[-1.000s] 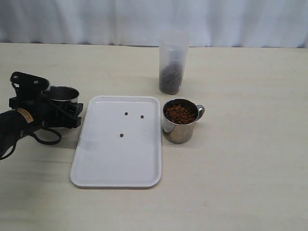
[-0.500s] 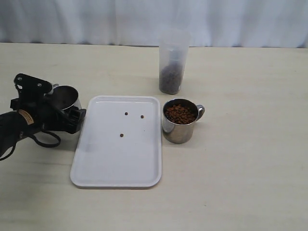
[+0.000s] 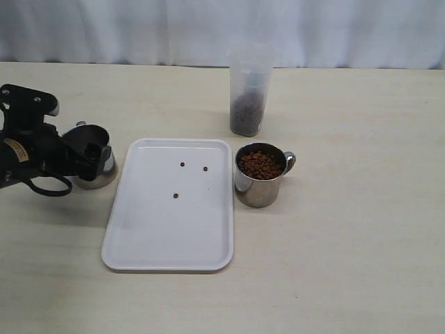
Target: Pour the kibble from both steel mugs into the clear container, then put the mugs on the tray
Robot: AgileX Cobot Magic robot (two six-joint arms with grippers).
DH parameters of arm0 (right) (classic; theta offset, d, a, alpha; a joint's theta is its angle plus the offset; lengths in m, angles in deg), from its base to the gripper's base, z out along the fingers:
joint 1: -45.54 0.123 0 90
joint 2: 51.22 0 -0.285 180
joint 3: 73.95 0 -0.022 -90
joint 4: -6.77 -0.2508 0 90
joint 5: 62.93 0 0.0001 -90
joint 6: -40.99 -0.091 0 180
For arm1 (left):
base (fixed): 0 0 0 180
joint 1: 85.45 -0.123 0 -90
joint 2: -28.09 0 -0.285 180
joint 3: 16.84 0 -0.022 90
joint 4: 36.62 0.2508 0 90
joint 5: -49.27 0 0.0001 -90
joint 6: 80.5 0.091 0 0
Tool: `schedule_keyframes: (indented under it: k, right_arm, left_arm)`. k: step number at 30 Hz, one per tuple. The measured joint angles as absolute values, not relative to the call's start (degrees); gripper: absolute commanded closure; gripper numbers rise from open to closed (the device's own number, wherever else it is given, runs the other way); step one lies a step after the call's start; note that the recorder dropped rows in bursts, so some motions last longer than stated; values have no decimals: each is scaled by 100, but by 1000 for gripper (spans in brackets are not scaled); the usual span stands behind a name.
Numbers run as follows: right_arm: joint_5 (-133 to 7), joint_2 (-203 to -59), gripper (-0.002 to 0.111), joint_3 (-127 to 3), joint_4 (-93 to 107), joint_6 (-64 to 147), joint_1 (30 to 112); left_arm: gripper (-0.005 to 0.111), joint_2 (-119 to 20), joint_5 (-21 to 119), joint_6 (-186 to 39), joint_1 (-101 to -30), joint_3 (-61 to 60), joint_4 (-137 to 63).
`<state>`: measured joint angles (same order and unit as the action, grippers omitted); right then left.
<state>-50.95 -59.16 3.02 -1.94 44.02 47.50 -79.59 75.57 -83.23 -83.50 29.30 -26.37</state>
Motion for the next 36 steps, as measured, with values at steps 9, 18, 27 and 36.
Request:
schedule_keyframes:
  k: [9,18,27,36]
  right_arm:
    - [-5095,-5916,103,302,-194,4402,4750]
    - [-5095,-5916,103,302,-194,4402,4750]
    - [-5095,-5916,103,302,-194,4402,4750]
    - [-5095,-5916,103,302,-194,4402,4750]
  left_arm:
    - [10,-6866,7950,-8464,-8350,3564,-2637]
    - [10,-5015,8132,-8695,-8350,4461,-2735]
    - [10,-2321,8408,-9131,-8350,5765,-3224]
    - [10,-447,7528,-9368,-8350,6020,-3400]
